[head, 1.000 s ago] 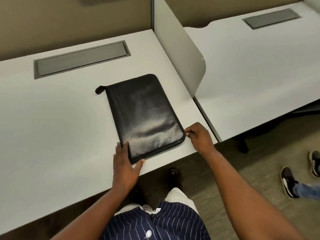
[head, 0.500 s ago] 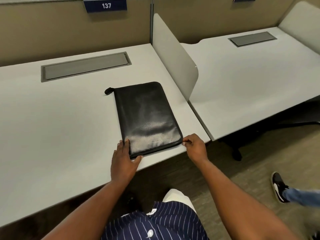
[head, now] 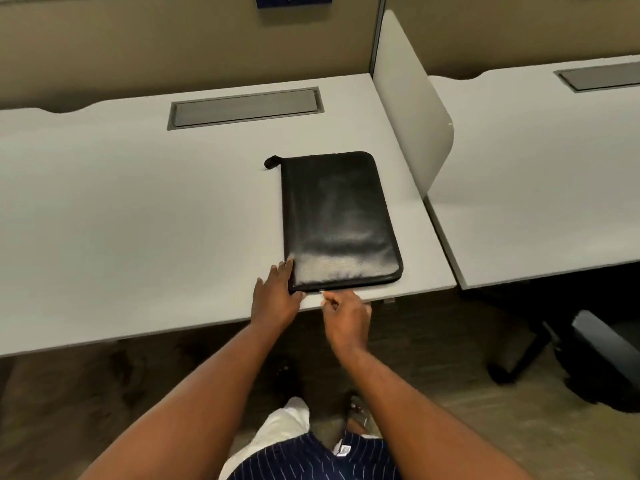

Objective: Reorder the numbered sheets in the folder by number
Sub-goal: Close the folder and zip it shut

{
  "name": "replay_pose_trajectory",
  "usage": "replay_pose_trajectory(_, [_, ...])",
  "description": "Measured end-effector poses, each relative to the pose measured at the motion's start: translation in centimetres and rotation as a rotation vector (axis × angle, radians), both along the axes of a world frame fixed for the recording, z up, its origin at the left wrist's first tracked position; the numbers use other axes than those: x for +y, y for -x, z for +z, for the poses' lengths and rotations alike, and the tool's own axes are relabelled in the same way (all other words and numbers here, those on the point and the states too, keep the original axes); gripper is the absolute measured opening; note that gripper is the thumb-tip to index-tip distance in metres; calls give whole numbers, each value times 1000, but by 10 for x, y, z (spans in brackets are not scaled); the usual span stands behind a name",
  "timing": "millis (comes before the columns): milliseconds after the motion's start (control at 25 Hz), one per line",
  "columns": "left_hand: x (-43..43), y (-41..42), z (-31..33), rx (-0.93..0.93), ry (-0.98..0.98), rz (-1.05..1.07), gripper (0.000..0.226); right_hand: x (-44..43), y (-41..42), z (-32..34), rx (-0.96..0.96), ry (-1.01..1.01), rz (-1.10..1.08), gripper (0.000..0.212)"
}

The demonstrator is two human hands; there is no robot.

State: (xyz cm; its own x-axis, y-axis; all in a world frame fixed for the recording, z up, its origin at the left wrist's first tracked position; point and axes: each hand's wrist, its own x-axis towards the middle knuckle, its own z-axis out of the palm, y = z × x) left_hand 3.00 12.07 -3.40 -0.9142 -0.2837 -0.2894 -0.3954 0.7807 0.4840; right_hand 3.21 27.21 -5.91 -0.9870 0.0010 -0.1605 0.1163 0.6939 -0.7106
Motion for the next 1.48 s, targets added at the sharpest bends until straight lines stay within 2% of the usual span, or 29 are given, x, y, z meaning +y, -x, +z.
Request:
replay_pose_trajectory(160, [-6, -9, 13, -111, -91, -37, 72, -34, -17, 1, -11, -25, 95, 23])
replay_pose_trajectory(320, [-12, -14, 9, -110, -184, 6, 69, -43, -21, -2, -34, 7, 181, 23])
replay_pose_trajectory(480, [-12, -20, 10, -87, -265, 107, 67, -13, -12, 7, -32, 58, 385, 21])
replay_pose_trajectory(600, [-8, -21, 14, -11, -316, 209, 59, 21, 12, 25, 91, 71, 263, 17])
replay_pose_trajectory(720, [-4, -19, 15, 13, -352, 296, 54, 55, 44, 35, 206, -3, 127, 19])
replay_pose_trajectory(880, [-5, -10, 13, 21, -324, 366, 52, 86, 85, 36, 52, -86, 61, 44])
replay_pose_trajectory(1000, [-14, 8, 15, 34, -351, 363, 53, 86, 102, 35, -43, -23, 15, 45])
replay_pose_trajectory(1120, [-27, 32, 16, 17, -425, 405, 56, 78, 111, 37, -82, -60, -29, 49])
replay_pose_trajectory(1280, [-52, 72, 6, -12, -604, 510, 68, 65, 141, 43, -195, -37, -153, 43])
replay_pose_trajectory(1360, [-65, 88, -3, -19, -592, 536, 53, 60, 161, 38, -240, -9, -214, 46])
replay_pose_trajectory(1480, [-77, 96, -6, -28, -516, 526, 2, 54, 176, 29, -315, -4, -279, 51])
